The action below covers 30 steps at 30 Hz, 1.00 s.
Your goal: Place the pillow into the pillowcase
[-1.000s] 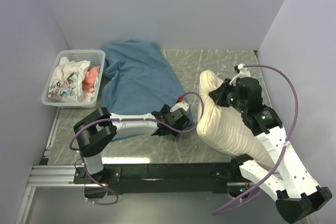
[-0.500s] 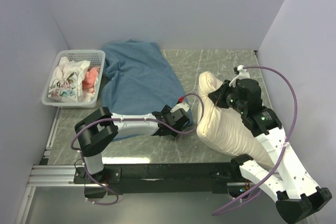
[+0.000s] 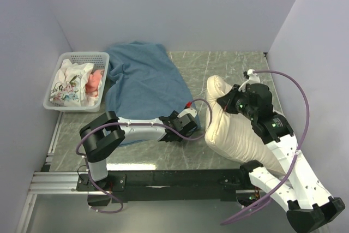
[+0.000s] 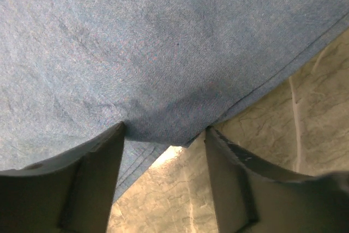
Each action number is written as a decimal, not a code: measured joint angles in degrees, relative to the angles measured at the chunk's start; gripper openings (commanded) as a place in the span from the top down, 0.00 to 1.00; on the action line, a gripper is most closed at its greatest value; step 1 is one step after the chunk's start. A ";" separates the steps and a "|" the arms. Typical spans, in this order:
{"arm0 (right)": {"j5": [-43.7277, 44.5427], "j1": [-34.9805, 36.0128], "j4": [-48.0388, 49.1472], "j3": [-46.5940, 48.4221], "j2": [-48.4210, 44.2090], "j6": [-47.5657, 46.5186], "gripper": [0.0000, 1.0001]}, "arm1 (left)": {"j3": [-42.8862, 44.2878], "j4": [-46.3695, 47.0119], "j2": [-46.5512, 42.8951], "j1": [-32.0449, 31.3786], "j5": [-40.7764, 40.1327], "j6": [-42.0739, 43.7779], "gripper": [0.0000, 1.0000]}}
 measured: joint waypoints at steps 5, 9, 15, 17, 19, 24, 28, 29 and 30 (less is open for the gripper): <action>0.00 -0.02 -0.09 -0.02 -0.46 -0.02 1.00 | 0.04 -0.44 0.11 0.44 -0.37 0.92 0.87; -0.04 -0.22 -0.15 -0.04 -1.22 -0.02 1.00 | 0.96 -0.76 -0.13 1.68 -0.26 2.01 0.98; -3.52 -0.22 1.79 -4.22 -3.69 0.09 1.00 | 7.21 -3.98 -0.66 5.20 4.15 2.29 0.99; -5.73 -0.22 2.69 -6.43 -4.57 0.33 1.00 | 10.58 -4.72 -0.66 7.34 6.64 2.19 0.98; -7.56 -0.11 3.48 -8.39 -5.20 0.52 1.00 | 14.05 -5.55 -0.63 9.22 9.01 2.10 0.98; -11.45 1.57 6.12 -14.51 -7.41 1.36 1.00 | 21.84 -8.02 -0.35 13.75 15.15 0.79 0.95; -10.95 7.89 7.17 -18.43 -8.20 2.16 1.00 | 25.18 -9.29 1.05 16.04 19.17 -0.13 0.92; -10.27 10.36 7.58 -19.32 -8.13 2.49 1.00 | 25.44 -9.49 1.38 16.35 19.76 -0.26 0.92; -9.38 13.11 8.13 -20.13 -7.91 2.99 1.00 | 25.66 -9.81 1.75 16.65 20.68 -0.52 0.91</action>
